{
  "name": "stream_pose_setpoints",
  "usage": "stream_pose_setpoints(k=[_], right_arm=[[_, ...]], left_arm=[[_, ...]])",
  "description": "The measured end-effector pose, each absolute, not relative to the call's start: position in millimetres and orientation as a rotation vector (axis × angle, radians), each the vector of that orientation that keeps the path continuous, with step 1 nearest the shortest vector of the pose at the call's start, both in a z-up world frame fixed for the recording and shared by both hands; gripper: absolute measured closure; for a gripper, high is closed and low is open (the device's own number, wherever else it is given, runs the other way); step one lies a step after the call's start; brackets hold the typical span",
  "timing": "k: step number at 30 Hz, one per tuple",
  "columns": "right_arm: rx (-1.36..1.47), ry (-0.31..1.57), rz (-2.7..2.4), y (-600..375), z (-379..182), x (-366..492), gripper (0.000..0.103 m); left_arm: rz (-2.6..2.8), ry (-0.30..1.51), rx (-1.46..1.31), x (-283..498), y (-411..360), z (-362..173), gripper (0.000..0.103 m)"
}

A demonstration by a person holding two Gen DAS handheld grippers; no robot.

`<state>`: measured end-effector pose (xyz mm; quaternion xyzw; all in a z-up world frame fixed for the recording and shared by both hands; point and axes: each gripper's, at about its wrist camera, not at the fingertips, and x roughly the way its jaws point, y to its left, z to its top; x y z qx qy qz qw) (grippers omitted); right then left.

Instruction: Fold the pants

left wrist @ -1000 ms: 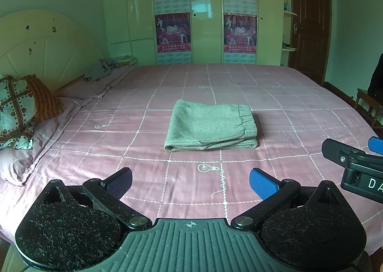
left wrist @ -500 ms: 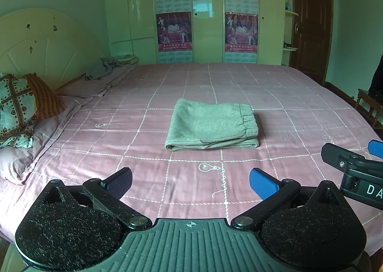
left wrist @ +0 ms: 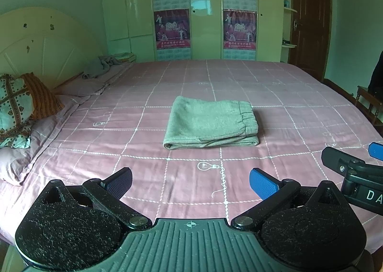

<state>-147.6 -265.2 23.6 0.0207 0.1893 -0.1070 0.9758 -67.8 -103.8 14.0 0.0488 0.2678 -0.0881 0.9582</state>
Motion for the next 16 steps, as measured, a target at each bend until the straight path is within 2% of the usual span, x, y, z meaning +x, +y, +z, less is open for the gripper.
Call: stream_pose_setpoints(k=[9, 16], right_arm=[[0.039, 0.404, -0.235, -265, 17, -135, 0.007], [0.045, 0.426, -0.235, -267, 14, -118, 0.007]], left_arm=[[-0.209, 0.496, 0.103, -55, -105, 14, 0.0], [-0.23, 0.542, 0.116, -33, -110, 13, 0.0]])
